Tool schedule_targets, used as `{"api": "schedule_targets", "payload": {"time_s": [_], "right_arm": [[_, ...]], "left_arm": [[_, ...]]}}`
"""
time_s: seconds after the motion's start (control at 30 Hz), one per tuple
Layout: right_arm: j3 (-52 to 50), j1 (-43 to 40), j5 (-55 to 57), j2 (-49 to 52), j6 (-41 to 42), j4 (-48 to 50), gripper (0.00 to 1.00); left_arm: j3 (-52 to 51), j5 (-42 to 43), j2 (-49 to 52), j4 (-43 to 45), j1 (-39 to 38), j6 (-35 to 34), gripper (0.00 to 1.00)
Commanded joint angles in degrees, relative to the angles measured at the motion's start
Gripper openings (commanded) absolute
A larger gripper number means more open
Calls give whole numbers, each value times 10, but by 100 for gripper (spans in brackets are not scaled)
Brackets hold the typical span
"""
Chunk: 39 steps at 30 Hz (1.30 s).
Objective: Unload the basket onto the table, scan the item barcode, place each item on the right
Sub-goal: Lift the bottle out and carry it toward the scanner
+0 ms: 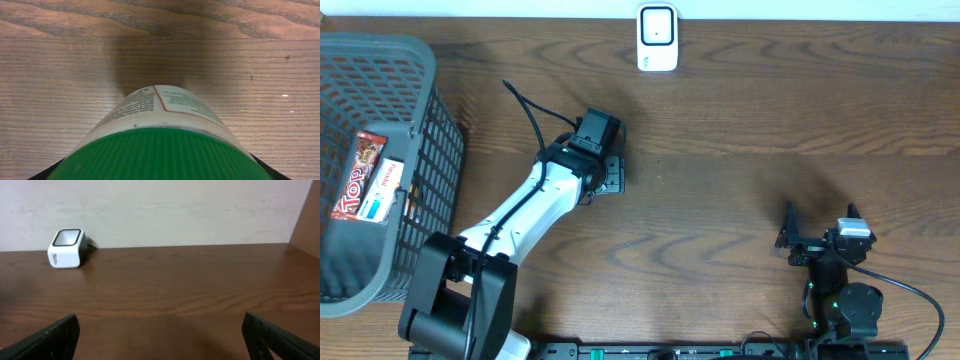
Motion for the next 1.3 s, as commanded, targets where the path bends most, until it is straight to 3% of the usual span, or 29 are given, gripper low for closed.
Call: {"api": "schedule_targets", "payload": {"time_s": [0.0, 0.13, 0.23, 0.3, 0.4, 0.57, 0.8, 1.0, 1.27], "right_arm": [[-1, -1, 3, -2, -3, -2, 99], [-1, -1, 3, -2, -3, -2, 99], [-1, -1, 3, -2, -3, -2, 99], [-1, -1, 3, -2, -3, -2, 99], [-1, -1, 3, -2, -3, -2, 99], [-1, -1, 3, -2, -3, -2, 99], [-1, -1, 3, -2, -3, -2, 99], [-1, -1, 3, -2, -3, -2, 99], [-1, -1, 3, -2, -3, -2, 99]], "left_arm": [[0, 19, -3, 1, -3, 21, 69], [-3, 27, -3, -6, -9, 28, 69], [-7, 27, -3, -6, -9, -13, 69], [-8, 23, -1, -10, -9, -81, 70], [-8, -4, -1, -34, -10, -248, 70], [-9, -48, -1, -71, -22, -434, 70], [-26, -106, 4, -77, -65, -573, 70], [-27, -128, 37, -78, -89, -572, 77], [-17, -143, 0, -79, -81, -417, 96]]}}
